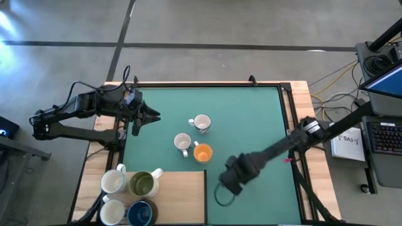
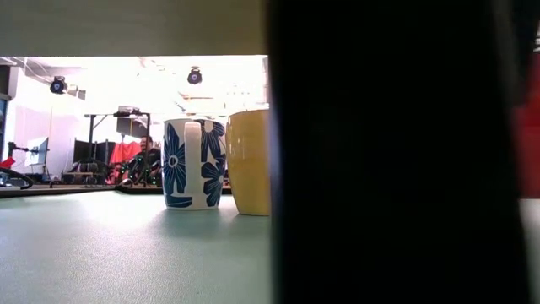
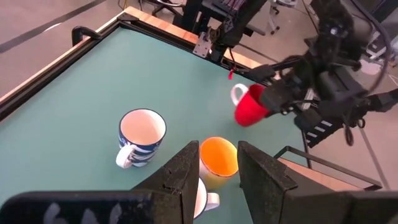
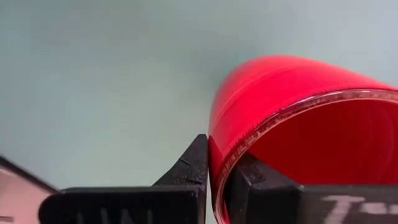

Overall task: Place coffee mugs
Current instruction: Move the red mug to the center of the table

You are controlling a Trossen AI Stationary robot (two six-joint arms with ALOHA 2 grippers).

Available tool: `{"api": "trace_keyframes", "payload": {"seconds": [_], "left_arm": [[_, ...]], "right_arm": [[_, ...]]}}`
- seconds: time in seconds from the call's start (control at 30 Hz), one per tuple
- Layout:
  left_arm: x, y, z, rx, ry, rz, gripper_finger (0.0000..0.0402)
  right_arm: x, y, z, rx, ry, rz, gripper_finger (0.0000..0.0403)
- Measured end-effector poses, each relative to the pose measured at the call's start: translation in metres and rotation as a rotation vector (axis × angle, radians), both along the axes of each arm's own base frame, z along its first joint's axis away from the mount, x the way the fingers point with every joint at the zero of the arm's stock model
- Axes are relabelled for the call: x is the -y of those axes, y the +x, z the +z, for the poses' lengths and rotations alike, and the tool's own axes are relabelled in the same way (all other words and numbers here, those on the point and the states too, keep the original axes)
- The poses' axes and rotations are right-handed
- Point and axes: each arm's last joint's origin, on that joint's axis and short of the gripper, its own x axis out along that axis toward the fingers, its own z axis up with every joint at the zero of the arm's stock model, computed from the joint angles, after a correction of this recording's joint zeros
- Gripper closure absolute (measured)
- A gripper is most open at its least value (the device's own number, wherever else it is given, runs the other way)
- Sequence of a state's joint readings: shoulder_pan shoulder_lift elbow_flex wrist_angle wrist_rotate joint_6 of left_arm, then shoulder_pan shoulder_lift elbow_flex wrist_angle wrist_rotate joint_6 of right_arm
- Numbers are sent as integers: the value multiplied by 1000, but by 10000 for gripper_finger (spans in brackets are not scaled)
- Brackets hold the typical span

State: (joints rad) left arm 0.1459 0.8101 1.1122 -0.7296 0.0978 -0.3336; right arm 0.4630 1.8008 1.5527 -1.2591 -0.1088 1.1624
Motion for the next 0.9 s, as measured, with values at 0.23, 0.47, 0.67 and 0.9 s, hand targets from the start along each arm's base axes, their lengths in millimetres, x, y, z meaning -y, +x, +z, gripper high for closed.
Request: {"api": "trace_keyframes", "payload": {"seconds": [0.23, 0.47, 0.67, 0.9], "left_arm": [[0, 0, 0, -2, 1, -1, 310], [0, -1, -1, -12, 0, -1, 310], [0, -1, -1, -11, 0, -1, 310], [0, -1, -1, -11, -6, 2, 310]], "right_arm": [[59, 28, 7, 73, -33, 27, 390], [108, 46, 15, 157, -87, -106, 390], [136, 59, 10, 222, -110, -185, 390], [153, 71, -3, 240, -104, -216, 390]]}}
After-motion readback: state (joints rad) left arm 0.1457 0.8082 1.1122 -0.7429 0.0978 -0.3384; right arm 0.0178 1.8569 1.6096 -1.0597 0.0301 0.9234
